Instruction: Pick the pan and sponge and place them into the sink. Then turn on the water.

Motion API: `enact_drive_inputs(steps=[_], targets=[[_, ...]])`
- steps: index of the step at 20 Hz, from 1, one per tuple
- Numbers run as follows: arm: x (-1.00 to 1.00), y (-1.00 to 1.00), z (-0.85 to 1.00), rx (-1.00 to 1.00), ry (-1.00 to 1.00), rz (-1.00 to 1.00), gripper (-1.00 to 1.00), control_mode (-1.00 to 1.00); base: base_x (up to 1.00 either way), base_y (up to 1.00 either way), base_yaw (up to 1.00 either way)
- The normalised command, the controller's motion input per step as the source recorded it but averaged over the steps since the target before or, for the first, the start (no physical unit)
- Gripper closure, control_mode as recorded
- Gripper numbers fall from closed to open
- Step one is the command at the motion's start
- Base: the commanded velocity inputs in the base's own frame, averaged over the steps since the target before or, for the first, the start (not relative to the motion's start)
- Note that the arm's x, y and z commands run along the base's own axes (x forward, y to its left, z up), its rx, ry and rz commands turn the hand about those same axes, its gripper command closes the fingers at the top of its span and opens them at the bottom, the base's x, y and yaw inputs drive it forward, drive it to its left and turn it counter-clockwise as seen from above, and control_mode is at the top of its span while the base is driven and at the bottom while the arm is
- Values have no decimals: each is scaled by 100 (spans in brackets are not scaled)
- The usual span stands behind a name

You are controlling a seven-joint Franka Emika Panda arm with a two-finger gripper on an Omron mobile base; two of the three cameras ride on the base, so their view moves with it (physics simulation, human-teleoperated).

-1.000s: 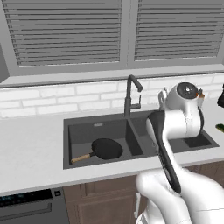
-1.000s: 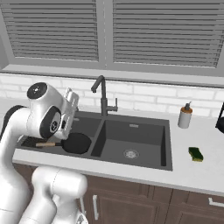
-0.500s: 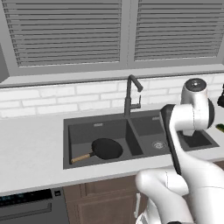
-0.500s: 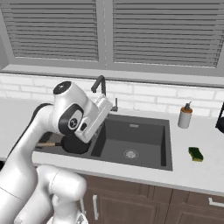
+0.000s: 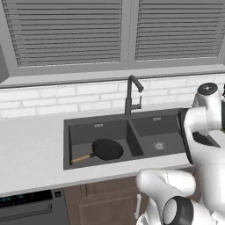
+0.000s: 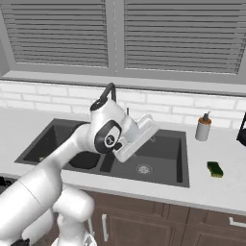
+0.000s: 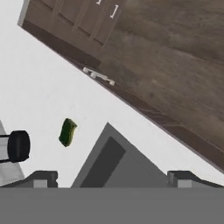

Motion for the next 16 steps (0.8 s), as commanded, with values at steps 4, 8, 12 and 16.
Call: enact_drive_inputs(steps=[4, 8, 12, 16], targets=[[24, -99, 0, 6, 0, -29, -100, -100, 0, 0, 0], [40, -79, 0, 15, 0, -22, -100, -100, 0, 0, 0], [44, -70, -9, 24, 0, -10, -100, -100, 0, 0, 0], [62, -46, -26, 27, -1, -2, -100, -100, 0, 0, 0]])
